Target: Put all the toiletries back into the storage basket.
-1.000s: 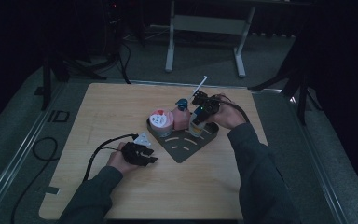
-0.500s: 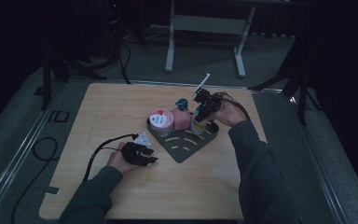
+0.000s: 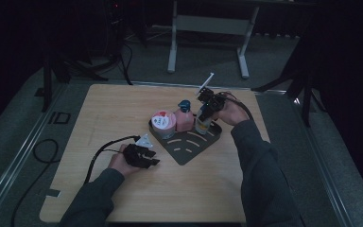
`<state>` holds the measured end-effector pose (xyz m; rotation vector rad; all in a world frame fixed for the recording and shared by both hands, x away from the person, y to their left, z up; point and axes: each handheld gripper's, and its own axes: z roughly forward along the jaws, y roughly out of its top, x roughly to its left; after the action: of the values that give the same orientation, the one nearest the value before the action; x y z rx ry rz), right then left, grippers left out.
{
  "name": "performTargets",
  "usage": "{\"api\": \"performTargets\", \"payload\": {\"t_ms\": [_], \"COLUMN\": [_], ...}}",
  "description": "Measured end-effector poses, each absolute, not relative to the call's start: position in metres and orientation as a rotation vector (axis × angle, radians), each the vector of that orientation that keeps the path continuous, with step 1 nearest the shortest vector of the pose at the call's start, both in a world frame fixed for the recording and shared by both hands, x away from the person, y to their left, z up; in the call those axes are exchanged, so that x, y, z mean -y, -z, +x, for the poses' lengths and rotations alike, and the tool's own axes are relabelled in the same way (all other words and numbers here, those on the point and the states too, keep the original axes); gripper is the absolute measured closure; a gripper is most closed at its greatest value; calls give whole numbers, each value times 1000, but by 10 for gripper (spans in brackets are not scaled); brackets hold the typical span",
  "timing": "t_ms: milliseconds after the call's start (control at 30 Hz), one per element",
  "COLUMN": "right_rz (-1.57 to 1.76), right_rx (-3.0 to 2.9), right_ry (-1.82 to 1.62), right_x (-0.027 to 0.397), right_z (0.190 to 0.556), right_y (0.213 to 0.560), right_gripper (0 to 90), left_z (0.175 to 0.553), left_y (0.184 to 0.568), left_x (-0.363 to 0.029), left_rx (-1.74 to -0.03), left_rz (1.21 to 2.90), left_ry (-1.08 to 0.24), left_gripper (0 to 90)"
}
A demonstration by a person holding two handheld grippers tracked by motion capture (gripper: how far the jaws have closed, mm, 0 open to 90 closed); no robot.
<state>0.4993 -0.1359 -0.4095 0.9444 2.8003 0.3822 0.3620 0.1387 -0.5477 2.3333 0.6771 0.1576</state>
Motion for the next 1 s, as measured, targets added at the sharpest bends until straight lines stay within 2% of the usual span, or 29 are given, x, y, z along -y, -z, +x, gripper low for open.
{"api": "performTargets", "payload": {"t_ms": [1000], "right_rz": [984], "right_rx": [-2772], "right_ry": [-401], "right_x": [124], "right_z": [525], "right_y": [424], "right_gripper": [547], "left_z": [362], "left_y": [548], "left_x": [-138], "left_rx": [-675], "left_rz": [2336], "left_ry": [-163], "left_gripper": [585]}}
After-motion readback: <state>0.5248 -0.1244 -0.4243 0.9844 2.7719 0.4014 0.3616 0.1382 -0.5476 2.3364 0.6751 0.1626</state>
